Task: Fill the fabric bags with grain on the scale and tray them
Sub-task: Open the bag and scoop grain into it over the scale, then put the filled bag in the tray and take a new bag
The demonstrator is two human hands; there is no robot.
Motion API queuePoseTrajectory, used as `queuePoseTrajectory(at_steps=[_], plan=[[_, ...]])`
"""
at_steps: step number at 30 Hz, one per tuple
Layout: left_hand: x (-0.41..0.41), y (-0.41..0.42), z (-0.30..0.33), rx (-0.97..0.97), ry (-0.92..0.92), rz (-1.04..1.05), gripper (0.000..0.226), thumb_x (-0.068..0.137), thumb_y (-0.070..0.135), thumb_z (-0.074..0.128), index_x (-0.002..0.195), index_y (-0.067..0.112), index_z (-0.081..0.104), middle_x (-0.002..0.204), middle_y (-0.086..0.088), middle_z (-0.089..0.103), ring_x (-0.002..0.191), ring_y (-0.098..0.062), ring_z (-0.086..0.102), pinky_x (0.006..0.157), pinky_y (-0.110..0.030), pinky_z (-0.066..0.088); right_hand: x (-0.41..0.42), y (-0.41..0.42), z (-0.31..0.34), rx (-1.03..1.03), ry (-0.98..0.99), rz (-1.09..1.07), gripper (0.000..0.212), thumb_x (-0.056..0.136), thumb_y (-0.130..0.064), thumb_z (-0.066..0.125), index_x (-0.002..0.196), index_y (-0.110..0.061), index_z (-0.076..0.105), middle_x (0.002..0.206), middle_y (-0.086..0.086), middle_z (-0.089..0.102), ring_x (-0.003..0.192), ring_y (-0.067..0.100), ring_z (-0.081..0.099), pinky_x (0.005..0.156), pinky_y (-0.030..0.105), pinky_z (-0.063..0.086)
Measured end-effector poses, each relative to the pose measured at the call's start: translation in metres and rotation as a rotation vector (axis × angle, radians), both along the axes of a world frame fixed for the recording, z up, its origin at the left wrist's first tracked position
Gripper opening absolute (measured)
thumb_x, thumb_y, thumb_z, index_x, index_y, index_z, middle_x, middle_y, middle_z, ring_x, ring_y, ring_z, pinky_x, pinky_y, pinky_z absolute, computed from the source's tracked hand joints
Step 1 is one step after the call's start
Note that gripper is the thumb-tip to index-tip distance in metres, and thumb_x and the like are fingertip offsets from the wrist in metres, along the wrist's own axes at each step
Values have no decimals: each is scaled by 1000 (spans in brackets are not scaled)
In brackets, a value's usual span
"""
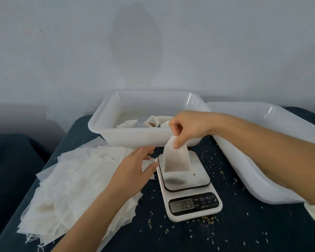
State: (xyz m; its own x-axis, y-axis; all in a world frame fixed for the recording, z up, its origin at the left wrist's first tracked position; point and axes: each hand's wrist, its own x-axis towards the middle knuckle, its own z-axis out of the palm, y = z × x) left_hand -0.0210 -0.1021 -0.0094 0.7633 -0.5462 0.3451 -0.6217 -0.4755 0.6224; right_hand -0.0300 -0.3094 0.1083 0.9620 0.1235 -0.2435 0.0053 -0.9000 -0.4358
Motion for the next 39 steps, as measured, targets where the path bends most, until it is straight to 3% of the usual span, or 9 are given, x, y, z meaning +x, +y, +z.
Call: queuePoseTrajectory(at_steps=[5,9,13,17,19,25,34,36,39], plan=[[4,9,0,45,13,32,37,90,36,56,126,34,47,116,25,50,99,11,49,78,-14,42,21,6,48,-21,-163,25,31,75,-11,79,91,-30,60,93,-14,60,80,0,57,66,12,45],[10,23,1,143,-17,78,36,90,40,53,126,34,50,117,24,50,101,9,46,84,-12,36,59,9,78,-136,-280,23,42,82,-14,73,118,-32,62,86,-17,55,89,7,57,70,15,41],[12,40,-2,279,-67,138,40,91,46,48,130,37,44,129,23,46,117,1,42,91,-11,27,113,15,60,-219,-394,-13,33,83,-5,67,114,-17,67,80,-14,51,87,13,52,63,19,39],[14,50,-6,376,-86,153,48,92,46,46,137,34,36,140,19,36,126,-3,32,101,-14,22,156,20,14,-223,-488,-85,36,89,6,46,111,-13,68,112,5,61,101,20,56,82,27,42],[17,52,-9,426,-111,166,53,92,46,45,141,30,31,146,15,29,132,-6,26,107,-19,20,169,24,-9,-226,-493,-117,41,87,7,41,111,-14,67,121,7,59,108,26,56,84,28,43],[23,57,-15,515,-150,211,54,95,38,38,145,30,17,148,10,25,134,-11,24,107,-26,23,185,42,-53,-307,-305,-94,32,81,-1,55,108,-14,66,119,8,59,104,27,57,76,26,39],[30,56,-10,526,-153,230,29,97,31,37,122,26,52,125,14,49,113,-8,41,90,-23,40,167,56,-52,-273,-218,-52,40,88,4,46,119,-14,65,123,6,61,109,25,58,81,25,42],[28,58,-8,514,-127,263,36,96,35,40,131,27,45,134,12,44,122,-10,37,97,-24,36,153,68,-47,-201,-249,-84,45,87,4,44,121,-17,63,126,4,59,113,24,56,87,27,43],[20,67,-7,602,-86,417,72,85,62,44,144,29,18,152,4,20,139,-19,17,111,-35,20,121,90,-43,-25,-330,-109,43,88,1,43,119,-19,64,127,2,58,117,21,53,91,26,41]])
